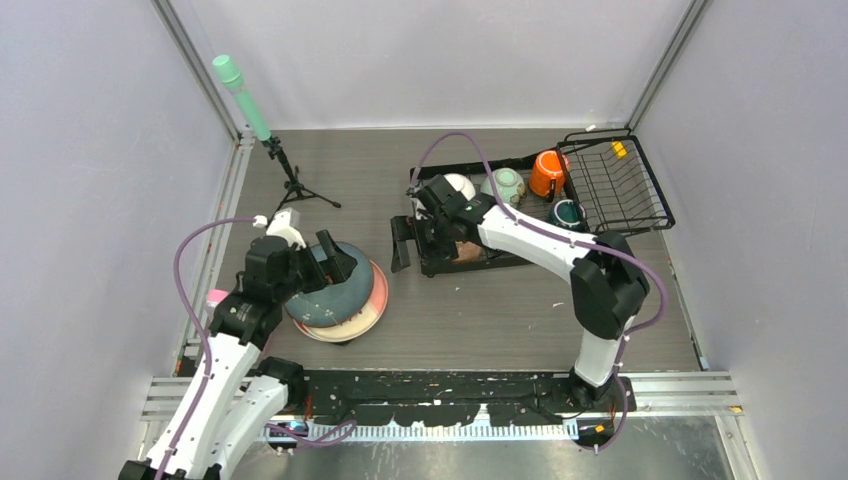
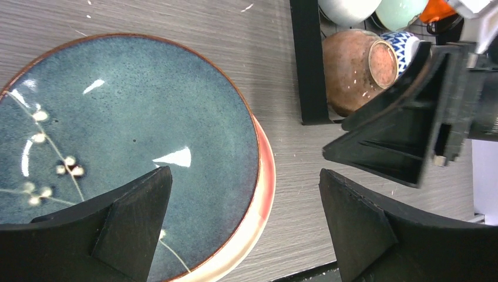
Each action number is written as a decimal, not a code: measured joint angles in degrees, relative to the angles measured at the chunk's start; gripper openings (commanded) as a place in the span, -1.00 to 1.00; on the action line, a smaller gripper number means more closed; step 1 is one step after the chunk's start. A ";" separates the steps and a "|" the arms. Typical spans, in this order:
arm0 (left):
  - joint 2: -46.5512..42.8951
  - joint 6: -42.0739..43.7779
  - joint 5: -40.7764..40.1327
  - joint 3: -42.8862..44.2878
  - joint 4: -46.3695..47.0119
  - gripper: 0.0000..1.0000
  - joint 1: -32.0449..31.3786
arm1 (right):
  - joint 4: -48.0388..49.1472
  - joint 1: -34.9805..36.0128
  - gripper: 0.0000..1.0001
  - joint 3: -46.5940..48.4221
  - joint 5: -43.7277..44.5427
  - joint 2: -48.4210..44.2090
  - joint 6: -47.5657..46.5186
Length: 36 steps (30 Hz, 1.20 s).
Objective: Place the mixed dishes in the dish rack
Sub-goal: Move the dish rack to the center of the board.
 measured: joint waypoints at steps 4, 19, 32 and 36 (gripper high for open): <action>-1.79 0.00 -1.77 0.15 -0.90 0.99 0.00 | -0.07 0.20 0.99 2.56 -0.61 3.50 -1.40; -3.15 0.02 -6.45 1.29 -3.91 0.99 0.00 | 0.66 0.79 0.99 3.96 -2.45 7.91 -5.57; -1.22 0.07 -8.02 2.03 -5.40 0.99 0.00 | 6.60 4.76 0.99 -4.42 -2.89 2.86 -8.26; -0.55 0.00 -8.52 2.03 -6.03 0.99 0.00 | 8.17 7.06 0.99 -6.97 -3.61 1.27 -6.80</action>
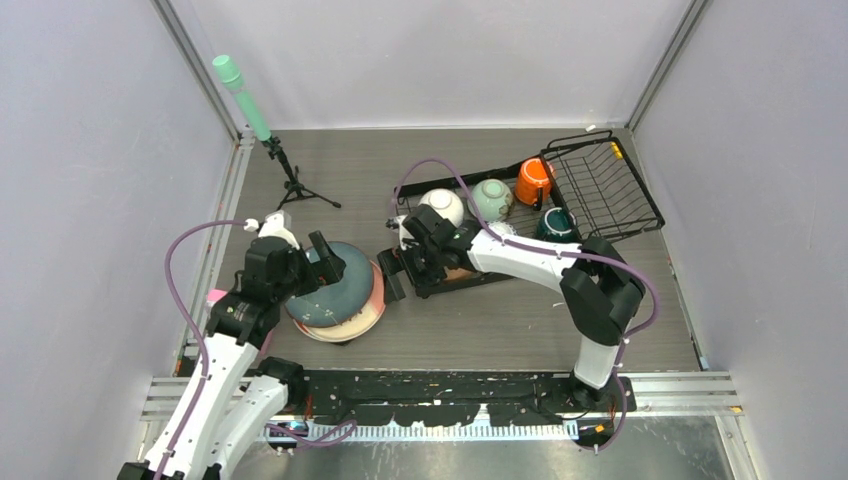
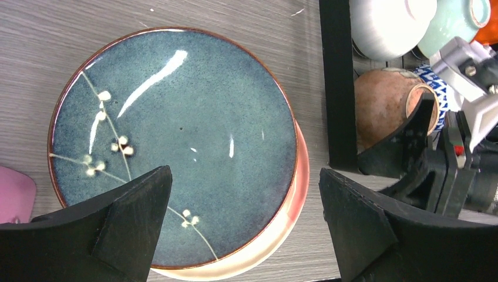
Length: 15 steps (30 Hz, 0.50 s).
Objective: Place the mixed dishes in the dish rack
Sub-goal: Move the dish rack to the center of the board.
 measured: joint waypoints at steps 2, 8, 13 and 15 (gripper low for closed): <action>0.46 -0.04 -0.15 0.00 -0.44 0.99 0.00 | 0.83 1.14 0.99 -1.29 -0.28 -0.81 1.09; 2.34 -0.66 -0.90 0.00 -1.88 0.99 0.00 | 1.07 3.96 0.99 -4.66 -1.36 -3.72 3.61; 3.45 -1.99 -0.92 0.00 -3.39 0.99 0.00 | -0.96 5.05 0.99 -4.79 0.15 -6.64 4.94; 3.52 -2.25 -0.90 0.00 -3.69 0.99 0.00 | -1.11 5.18 0.99 -4.57 1.33 -9.01 6.03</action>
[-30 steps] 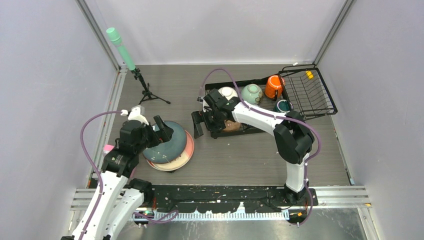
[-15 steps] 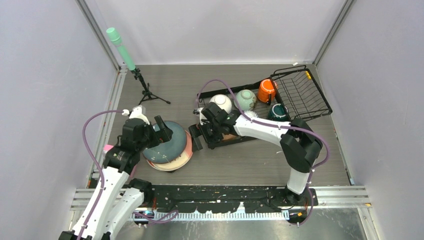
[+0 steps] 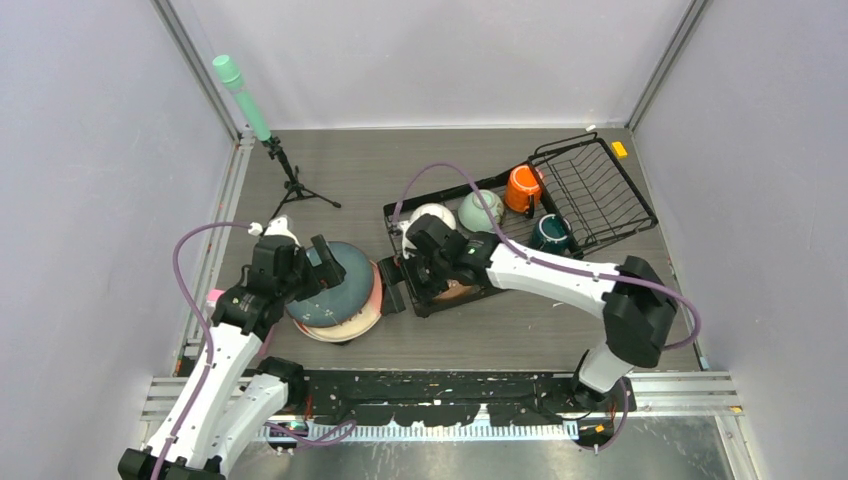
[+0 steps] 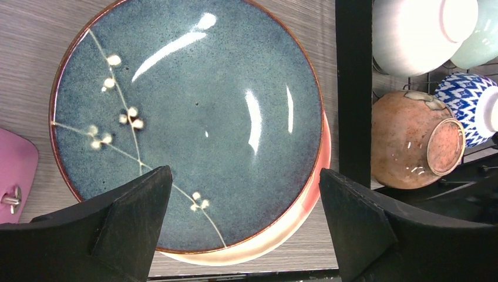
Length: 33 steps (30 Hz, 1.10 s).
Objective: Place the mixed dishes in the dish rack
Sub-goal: Move the dish rack to the center of the board, then pick up the plate at the center of the board.
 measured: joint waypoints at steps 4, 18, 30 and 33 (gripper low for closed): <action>-0.26 -0.61 0.42 0.00 -0.17 0.93 0.00 | 1.57 0.17 0.96 0.90 3.21 -4.81 2.71; 6.10 6.91 9.42 2.14 1.97 0.78 -7.04 | 12.24 -2.82 0.77 -6.88 16.79 -14.47 13.44; 0.61 1.55 -13.18 2.40 0.68 0.99 -12.57 | 16.85 -7.54 0.22 -3.06 4.92 -4.85 22.84; 1.38 1.49 -15.96 2.54 -0.22 0.99 -10.88 | 16.81 -7.17 0.21 -0.37 3.08 0.00 24.26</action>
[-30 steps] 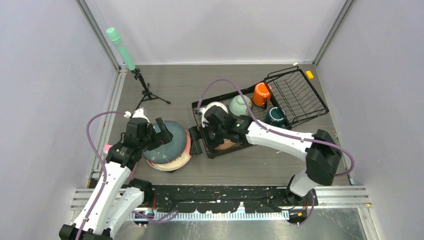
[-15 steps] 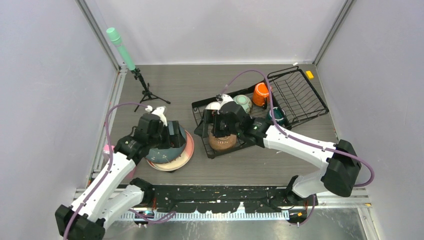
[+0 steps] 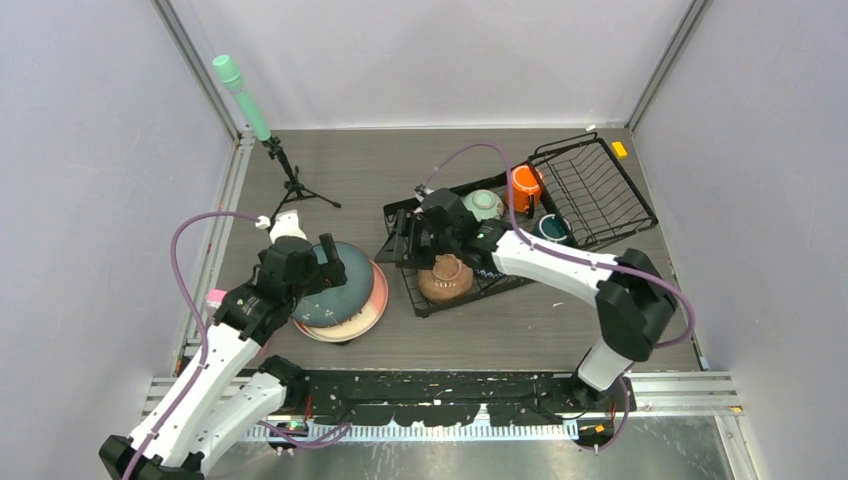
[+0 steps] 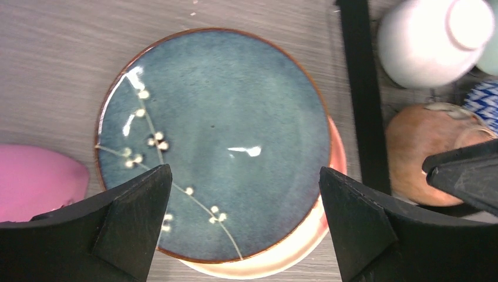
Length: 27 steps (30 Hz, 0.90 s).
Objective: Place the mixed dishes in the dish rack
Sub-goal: Pick up the plate at the center of the board.
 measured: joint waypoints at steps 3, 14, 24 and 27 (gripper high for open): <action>3.06 -0.17 0.42 0.37 -0.44 0.99 4.55 | -0.74 0.61 0.20 3.21 -0.72 4.22 0.81; 10.25 -0.09 10.12 0.39 0.70 0.99 23.82 | -7.02 4.79 0.22 11.56 1.25 13.38 1.42; 14.86 0.42 14.08 -1.29 4.68 0.99 30.77 | -10.03 5.18 0.23 12.55 3.10 16.37 2.54; 15.61 0.44 14.12 -2.34 5.49 0.99 31.17 | -9.94 5.14 0.22 12.61 2.91 17.29 2.86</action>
